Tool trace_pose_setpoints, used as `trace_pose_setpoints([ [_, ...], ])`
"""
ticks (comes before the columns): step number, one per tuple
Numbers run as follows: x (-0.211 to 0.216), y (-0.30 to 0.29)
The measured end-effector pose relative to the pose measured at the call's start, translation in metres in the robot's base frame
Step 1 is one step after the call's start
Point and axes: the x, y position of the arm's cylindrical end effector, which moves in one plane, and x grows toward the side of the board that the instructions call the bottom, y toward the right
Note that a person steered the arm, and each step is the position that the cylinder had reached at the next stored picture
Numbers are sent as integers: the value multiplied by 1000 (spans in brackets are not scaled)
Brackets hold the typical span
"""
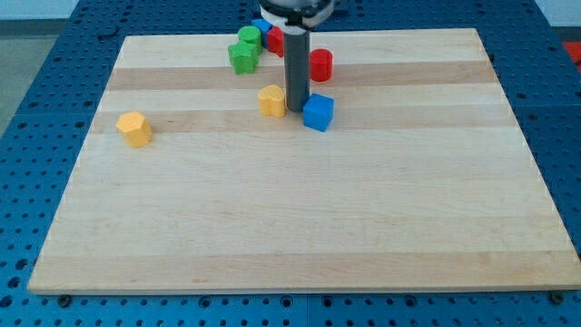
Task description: Move the yellow heart left and down a bit
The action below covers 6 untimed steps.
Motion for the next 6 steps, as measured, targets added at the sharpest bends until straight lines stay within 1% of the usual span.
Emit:
trace_pose_setpoints([
  [1,-1,4],
  [2,-19,36],
  [3,-29,45],
  [4,-29,17],
  [5,-29,-28],
  [6,-19,-73],
])
